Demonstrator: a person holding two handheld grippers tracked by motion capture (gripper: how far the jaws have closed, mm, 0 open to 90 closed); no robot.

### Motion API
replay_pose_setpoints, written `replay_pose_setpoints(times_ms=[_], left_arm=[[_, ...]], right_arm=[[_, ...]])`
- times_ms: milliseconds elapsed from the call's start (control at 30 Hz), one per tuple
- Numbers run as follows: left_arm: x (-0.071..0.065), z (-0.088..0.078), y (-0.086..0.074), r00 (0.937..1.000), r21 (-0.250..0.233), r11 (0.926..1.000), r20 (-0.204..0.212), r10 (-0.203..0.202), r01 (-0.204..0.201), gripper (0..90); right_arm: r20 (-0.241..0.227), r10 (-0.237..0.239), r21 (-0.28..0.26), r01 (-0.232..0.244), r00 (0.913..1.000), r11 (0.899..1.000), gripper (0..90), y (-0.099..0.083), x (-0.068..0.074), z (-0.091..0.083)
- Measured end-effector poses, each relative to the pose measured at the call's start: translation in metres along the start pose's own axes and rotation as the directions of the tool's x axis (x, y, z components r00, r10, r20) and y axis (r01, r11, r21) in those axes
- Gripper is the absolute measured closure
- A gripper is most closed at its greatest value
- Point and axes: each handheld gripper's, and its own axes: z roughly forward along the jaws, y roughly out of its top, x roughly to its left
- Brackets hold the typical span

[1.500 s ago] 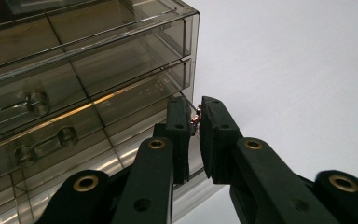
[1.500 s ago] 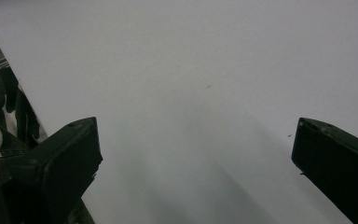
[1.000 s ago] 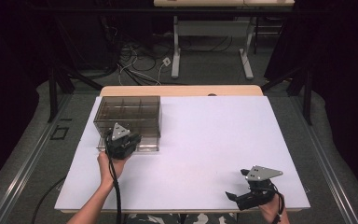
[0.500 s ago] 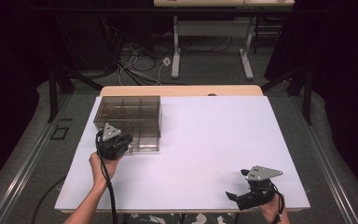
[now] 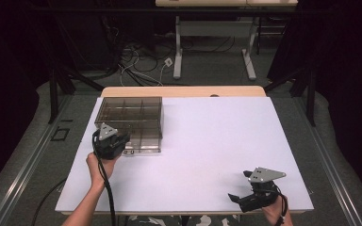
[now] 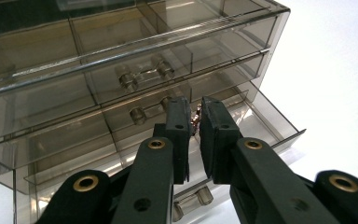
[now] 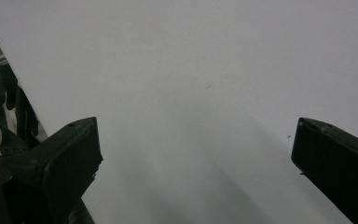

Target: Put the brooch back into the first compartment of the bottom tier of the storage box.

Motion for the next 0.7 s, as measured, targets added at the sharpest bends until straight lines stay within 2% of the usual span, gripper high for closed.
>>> replay_pose_setpoints(times_ms=[67,267,333,367,433,467,700], left_arm=[[0.002,0.000,-0.001,0.9999,0.000,0.9999,-0.002,-0.010,0.010,81.6],[0.005,0.000,0.000,0.9999,0.001,1.0000,-0.014,-0.007,0.007,81.5],[0.008,-0.001,-0.001,0.9997,0.001,1.0000,-0.020,-0.009,0.009,81.6],[0.009,-0.001,-0.001,0.9996,-0.001,0.9998,-0.021,-0.018,0.018,81.6],[0.012,-0.002,-0.001,0.9994,0.000,0.9997,-0.025,-0.023,0.023,81.6],[0.013,-0.003,-0.001,0.9994,-0.001,0.9997,-0.026,-0.023,0.023,81.6],[0.023,-0.007,-0.001,0.9990,0.005,0.9995,-0.032,-0.032,0.032,81.5]], right_arm=[[0.009,-0.001,0.003,0.001,1.0000,1.000,0.6,0.000,0.000,0.000],[0.004,-0.004,0.014,0.004,1.0000,1.000,0.6,0.000,0.000,-0.001],[0.003,-0.004,0.018,0.004,1.0000,1.000,0.6,0.000,0.000,-0.001],[0.002,0.000,0.000,0.000,1.0000,1.000,0.6,0.000,0.000,0.000],[0.002,-0.003,0.021,0.003,1.0000,1.000,0.6,0.001,0.000,-0.002],[0.005,-0.001,0.007,0.001,1.0000,1.000,0.6,0.000,0.000,-0.001],[0.002,-0.002,0.021,0.002,1.0000,1.000,0.6,0.000,0.000,0.000]])
